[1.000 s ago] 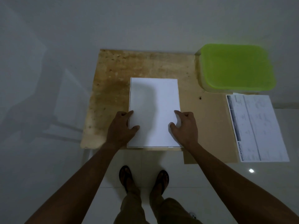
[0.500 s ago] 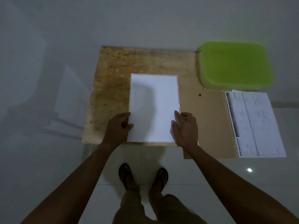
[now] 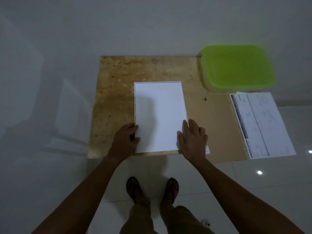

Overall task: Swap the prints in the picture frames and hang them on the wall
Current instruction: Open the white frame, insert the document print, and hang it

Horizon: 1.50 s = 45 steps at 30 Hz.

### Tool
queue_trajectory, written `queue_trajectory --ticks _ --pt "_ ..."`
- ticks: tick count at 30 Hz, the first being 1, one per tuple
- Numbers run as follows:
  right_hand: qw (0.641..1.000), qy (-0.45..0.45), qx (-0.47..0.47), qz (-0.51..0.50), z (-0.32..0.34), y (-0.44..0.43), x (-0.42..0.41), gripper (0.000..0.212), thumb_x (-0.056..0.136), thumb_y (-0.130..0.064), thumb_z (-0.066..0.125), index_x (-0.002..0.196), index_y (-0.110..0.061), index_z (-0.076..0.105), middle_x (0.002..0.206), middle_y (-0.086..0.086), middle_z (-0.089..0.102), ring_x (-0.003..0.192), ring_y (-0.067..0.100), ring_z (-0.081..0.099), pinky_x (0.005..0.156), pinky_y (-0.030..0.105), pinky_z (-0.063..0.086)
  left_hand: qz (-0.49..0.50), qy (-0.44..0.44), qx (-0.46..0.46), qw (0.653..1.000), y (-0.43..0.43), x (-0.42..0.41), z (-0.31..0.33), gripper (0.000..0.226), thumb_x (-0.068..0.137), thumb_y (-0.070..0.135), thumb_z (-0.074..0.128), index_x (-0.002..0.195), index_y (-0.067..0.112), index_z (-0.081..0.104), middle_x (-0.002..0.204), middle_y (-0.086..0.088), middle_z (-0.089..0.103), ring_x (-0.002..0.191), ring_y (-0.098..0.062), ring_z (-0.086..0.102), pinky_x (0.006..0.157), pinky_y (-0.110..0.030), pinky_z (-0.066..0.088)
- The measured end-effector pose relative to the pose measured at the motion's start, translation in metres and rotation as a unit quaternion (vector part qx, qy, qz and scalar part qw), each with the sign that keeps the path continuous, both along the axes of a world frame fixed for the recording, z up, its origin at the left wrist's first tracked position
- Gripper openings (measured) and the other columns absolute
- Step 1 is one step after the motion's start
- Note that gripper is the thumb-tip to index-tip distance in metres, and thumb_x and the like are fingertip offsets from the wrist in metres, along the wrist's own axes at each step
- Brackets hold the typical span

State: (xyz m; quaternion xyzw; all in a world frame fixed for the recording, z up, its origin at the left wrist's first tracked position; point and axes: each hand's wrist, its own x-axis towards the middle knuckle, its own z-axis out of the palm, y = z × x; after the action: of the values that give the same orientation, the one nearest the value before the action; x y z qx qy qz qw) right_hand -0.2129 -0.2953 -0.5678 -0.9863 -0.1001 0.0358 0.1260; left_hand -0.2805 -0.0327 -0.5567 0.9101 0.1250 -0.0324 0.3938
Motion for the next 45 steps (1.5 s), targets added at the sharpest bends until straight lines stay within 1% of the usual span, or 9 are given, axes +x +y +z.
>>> queue_trajectory --ticks 4,8,21,25,30,35,38,41,45 --pt "1.000 0.001 -0.015 -0.012 0.000 0.004 -0.002 0.057 0.097 -0.047 0.039 0.145 -0.017 0.046 0.151 0.009 0.041 0.115 0.037 0.042 0.091 0.050 0.037 -0.014 0.007 0.009 1.000 0.005 0.002 0.000 0.054 0.080 0.005 0.076 0.132 0.001 0.061 0.138 -0.014 0.056 0.120 -0.026 0.058 0.099 -0.021 0.040" --pt "0.999 0.005 -0.033 -0.036 0.003 0.011 -0.003 0.056 0.095 -0.046 0.040 0.144 -0.019 0.044 0.149 0.008 0.042 0.115 0.036 0.041 0.091 0.049 0.037 -0.027 0.012 -0.008 1.000 0.008 0.003 0.001 0.059 0.078 0.010 0.078 0.135 0.004 0.059 0.140 -0.011 0.054 0.121 -0.024 0.057 0.103 -0.032 0.047" --pt "0.998 0.020 -0.009 -0.067 0.000 0.017 -0.004 0.058 0.095 -0.046 0.038 0.146 -0.020 0.042 0.149 0.009 0.039 0.120 0.035 0.038 0.096 0.051 0.036 -0.054 0.019 0.015 0.998 0.012 0.009 0.003 0.059 0.075 0.012 0.080 0.131 0.003 0.062 0.135 -0.013 0.056 0.114 -0.028 0.061 0.099 -0.037 0.050" --pt "0.998 0.012 0.017 -0.057 0.006 0.014 -0.004 0.056 0.097 -0.049 0.036 0.145 -0.022 0.044 0.146 0.009 0.042 0.118 0.035 0.042 0.094 0.050 0.036 -0.027 0.011 0.058 0.998 0.005 0.011 0.005 0.052 0.079 0.027 0.077 0.124 0.003 0.066 0.123 -0.013 0.062 0.113 -0.027 0.061 0.096 -0.037 0.050" --pt "0.996 0.005 0.054 -0.076 0.018 -0.017 0.002 0.046 0.098 -0.047 0.044 0.140 -0.026 0.046 0.145 0.010 0.043 0.119 0.036 0.040 0.094 0.049 0.035 0.039 -0.040 0.145 0.988 -0.041 0.021 0.025 0.045 0.082 0.032 0.073 0.124 0.015 0.068 0.135 -0.006 0.059 0.123 -0.028 0.054 0.100 -0.040 0.045" --pt "0.990 0.026 0.041 -0.132 0.025 -0.090 0.017 0.048 0.095 -0.045 0.053 0.138 -0.025 0.049 0.146 0.011 0.043 0.125 0.037 0.040 0.096 0.049 0.036 0.016 -0.057 0.117 0.991 -0.135 0.044 0.038 0.039 0.083 0.030 0.072 0.120 0.018 0.070 0.132 -0.002 0.062 0.122 -0.024 0.054 0.101 -0.038 0.044" --pt "0.985 0.033 0.001 -0.171 0.021 -0.142 0.029 0.043 0.091 -0.045 0.057 0.126 -0.022 0.054 0.138 0.011 0.049 0.119 0.037 0.045 0.092 0.048 0.039 -0.033 -0.047 0.126 0.990 -0.194 0.057 0.031 0.036 0.084 0.032 0.065 0.116 0.019 0.071 0.124 -0.001 0.066 0.113 -0.024 0.058 0.093 -0.037 0.050" --pt "0.980 0.049 0.002 -0.193 0.017 -0.176 0.040 0.040 0.091 -0.046 0.059 0.118 -0.017 0.058 0.133 0.012 0.052 0.116 0.035 0.048 0.089 0.045 0.043 -0.079 -0.006 0.207 0.975 -0.235 0.061 0.022 0.042 0.083 0.039 0.049 0.114 0.024 0.071 0.120 0.002 0.067 0.107 -0.023 0.060 0.085 -0.036 0.052" --pt "0.982 0.039 0.026 -0.184 0.018 -0.185 0.045 0.040 0.091 -0.043 0.063 0.117 -0.012 0.061 0.124 0.012 0.057 0.110 0.032 0.053 0.084 0.042 0.047 -0.038 0.013 0.243 0.969 -0.260 0.043 0.024 0.028 0.083 0.035 0.057 0.102 0.022 0.072 0.104 0.001 0.066 0.092 -0.024 0.062 0.065 -0.034 0.055"
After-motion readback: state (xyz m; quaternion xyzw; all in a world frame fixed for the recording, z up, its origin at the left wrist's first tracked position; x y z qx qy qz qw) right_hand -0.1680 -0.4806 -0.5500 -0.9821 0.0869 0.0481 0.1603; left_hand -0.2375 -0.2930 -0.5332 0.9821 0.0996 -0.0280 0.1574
